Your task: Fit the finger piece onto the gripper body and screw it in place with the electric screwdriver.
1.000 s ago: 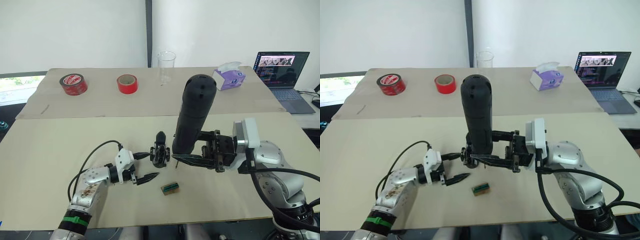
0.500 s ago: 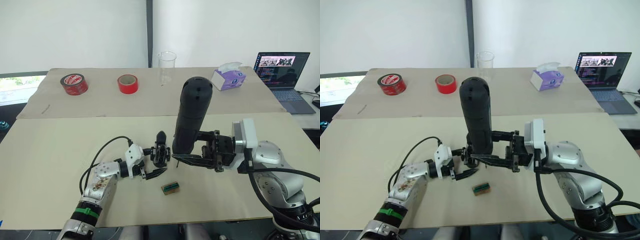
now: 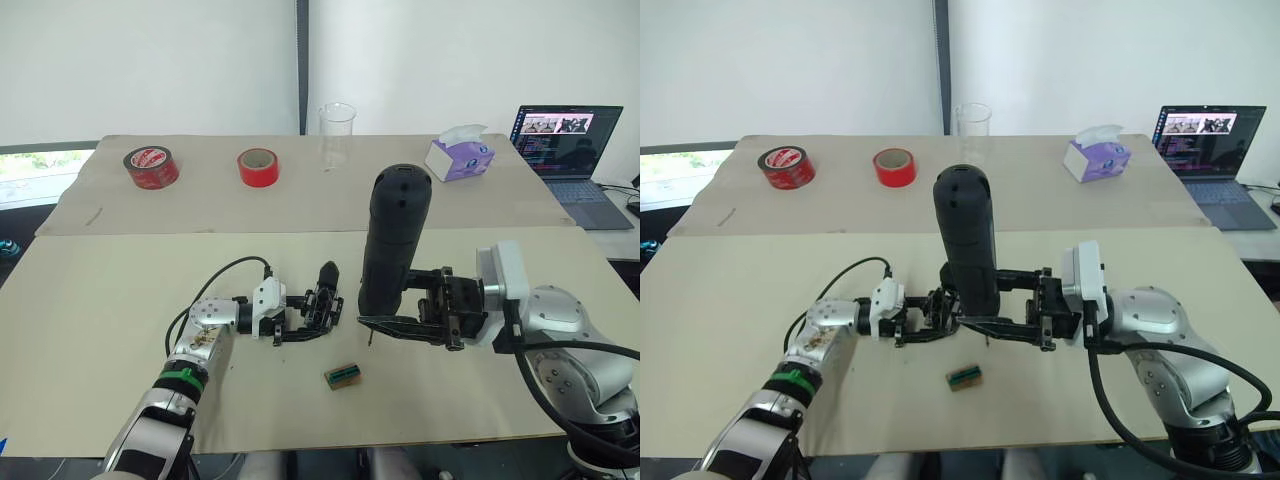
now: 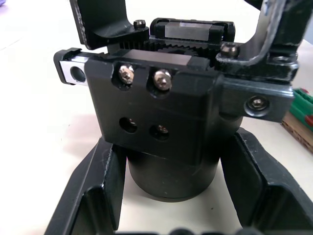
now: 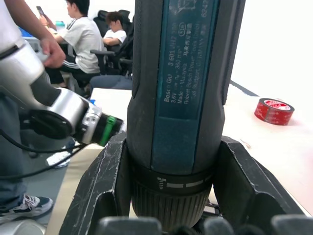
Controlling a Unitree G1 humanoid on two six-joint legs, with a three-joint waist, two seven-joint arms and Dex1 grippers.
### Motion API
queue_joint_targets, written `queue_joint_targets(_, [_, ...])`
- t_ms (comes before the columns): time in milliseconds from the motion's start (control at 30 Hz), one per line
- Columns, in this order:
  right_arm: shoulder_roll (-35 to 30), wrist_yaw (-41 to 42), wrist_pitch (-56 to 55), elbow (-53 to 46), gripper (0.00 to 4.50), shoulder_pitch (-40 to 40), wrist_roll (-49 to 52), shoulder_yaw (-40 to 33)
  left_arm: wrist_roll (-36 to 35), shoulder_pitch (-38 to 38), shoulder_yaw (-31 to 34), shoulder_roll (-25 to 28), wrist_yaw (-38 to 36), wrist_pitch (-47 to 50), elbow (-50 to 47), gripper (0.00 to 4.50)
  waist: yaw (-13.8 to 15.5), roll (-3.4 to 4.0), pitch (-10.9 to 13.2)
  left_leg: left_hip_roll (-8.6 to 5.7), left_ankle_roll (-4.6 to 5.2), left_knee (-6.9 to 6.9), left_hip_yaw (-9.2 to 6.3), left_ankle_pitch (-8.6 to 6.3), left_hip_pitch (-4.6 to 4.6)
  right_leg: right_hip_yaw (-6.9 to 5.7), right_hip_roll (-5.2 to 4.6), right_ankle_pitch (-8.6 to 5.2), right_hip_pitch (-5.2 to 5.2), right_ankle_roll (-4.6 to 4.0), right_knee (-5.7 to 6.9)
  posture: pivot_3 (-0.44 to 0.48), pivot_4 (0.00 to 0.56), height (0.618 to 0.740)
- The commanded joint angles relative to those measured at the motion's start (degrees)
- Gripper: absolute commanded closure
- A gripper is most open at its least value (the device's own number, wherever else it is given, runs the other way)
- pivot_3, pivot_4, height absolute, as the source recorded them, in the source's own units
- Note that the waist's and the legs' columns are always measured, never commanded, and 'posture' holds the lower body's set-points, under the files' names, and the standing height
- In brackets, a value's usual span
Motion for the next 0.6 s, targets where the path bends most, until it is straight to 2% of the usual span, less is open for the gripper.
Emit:
queue_joint_targets(33, [-0.6,-0.52,0.03,-2.92,2.57,-0.06,2.24,-2.68,4.1,-1.94,-1.42,-0.68,0.13,-2.8,5.55,2.22,0.23,-0.01,0.0,0.0,0.0,0.03,-0.01,0.0,0.0,-0.01,0.0,0.01,0.02,0.01,0.0,0.0,0.15,0.74])
queue_joint_targets(200, [-0.74,-1.37,0.27,-3.43,2.57,0.05,2.41,-3.02,2.46,-2.4,0.69,-1.03,0.19,0.22,6.57,2.22,0.38,-0.01,-0.01,-0.01,0.01,0.1,-0.01,0.0,0.01,0.0,-0.02,0.03,0.07,0.05,0.0,0.0,0.15,0.74])
queue_joint_targets(233, [-0.72,-1.47,0.34,-3.51,2.57,0.06,2.42,-3.07,2.06,-2.2,1.28,-0.9,0.29,0.78,6.09,1.18,0.37,-0.01,-0.01,0.0,0.01,0.1,-0.01,0.0,0.01,0.0,-0.02,0.03,0.07,0.06,0.0,0.0,0.15,0.74])
queue_joint_targets(333, [-0.64,-1.66,0.65,-3.67,2.57,0.08,2.48,-3.2,2.82,-1.1,1.77,0.41,0.45,-0.2,4.85,0.01,0.15,-0.01,-0.01,0.01,0.01,0.09,-0.02,0.0,0.01,0.01,0.01,0.04,0.04,0.07,0.03,0.0,0.15,0.74])
queue_joint_targets(500, [-0.67,-1.62,0.71,-3.64,2.57,0.13,2.48,-3.24,0.86,3.07,2.93,2.76,-0.38,1.97,-1.81,0.01,-0.87,-0.01,-0.01,0.09,0.0,-0.01,-0.03,-0.01,0.06,0.03,0.1,0.04,0.01,0.06,0.05,0.0,0.15,0.74])
queue_joint_targets(600, [-0.68,-1.46,0.61,-3.24,2.57,0.05,2.13,-3.19,-1.15,8.13,4.18,4.32,1.7,6.8,-11.5,0.01,-1.51,0.0,-0.01,0.16,0.01,-0.1,-0.03,-0.02,0.09,0.1,0.17,0.03,-0.04,0.05,0.06,0.0,0.15,0.74])
